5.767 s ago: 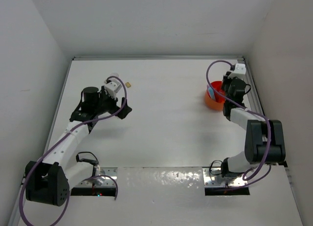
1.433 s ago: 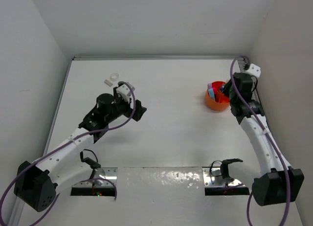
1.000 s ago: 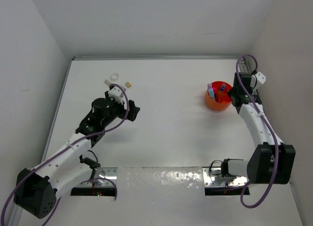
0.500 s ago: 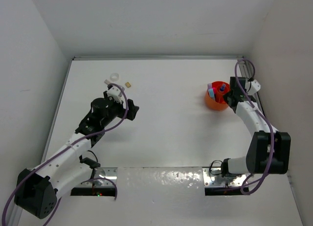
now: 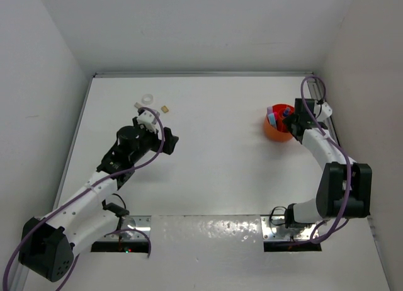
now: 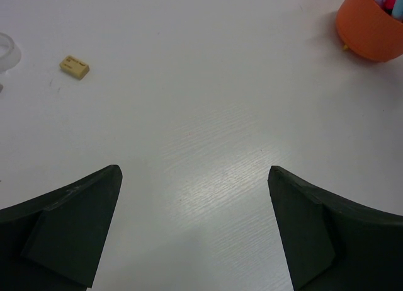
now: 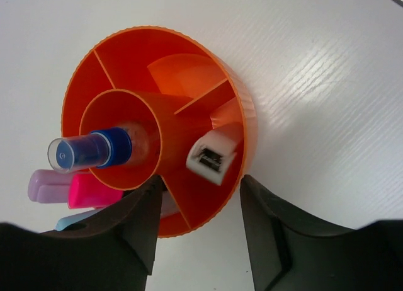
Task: Sort the stationery into containers
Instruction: Place the stationery in the storage box, then pick up the stationery from the corner of the board.
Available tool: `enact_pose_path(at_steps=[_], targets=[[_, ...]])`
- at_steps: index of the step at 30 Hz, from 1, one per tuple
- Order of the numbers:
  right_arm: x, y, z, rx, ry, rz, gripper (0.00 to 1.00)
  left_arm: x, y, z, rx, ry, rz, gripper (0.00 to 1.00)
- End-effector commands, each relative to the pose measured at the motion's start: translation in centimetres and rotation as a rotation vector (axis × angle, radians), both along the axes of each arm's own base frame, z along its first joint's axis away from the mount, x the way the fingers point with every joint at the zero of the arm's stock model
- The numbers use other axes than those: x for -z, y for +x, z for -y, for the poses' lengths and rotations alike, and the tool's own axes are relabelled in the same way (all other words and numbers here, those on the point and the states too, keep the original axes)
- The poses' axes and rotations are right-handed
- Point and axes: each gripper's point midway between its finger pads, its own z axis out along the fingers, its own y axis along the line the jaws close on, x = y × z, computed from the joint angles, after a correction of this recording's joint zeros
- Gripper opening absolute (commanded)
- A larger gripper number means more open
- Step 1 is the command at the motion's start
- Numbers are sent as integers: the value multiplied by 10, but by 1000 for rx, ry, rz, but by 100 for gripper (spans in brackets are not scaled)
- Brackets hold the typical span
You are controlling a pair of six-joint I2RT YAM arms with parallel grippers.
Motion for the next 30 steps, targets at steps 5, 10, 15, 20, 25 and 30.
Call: enact_pose_path(at_steps=[5, 10, 15, 20, 25, 30], targets=[[-44, 18, -4, -69, -80, 96, 55, -12, 4, -2, -17, -32, 42, 100], [-71, 12, -18, -172, -217, 119, 55, -8, 13, -18, -124, -24, 31, 100], [-96, 15, -49, -393, -403, 134, 34, -3, 34, -45, -262, 28, -47, 86], [-108, 24, -82, -570, -431, 196, 11, 20, 66, -51, -200, 132, -248, 25], [-121, 43, -120, -757, -397, 239, 46, 27, 135, -85, -331, 147, -400, 47], [-118, 66, -143, -837, -368, 271, 43, 20, 212, -123, -471, 205, -339, 36]])
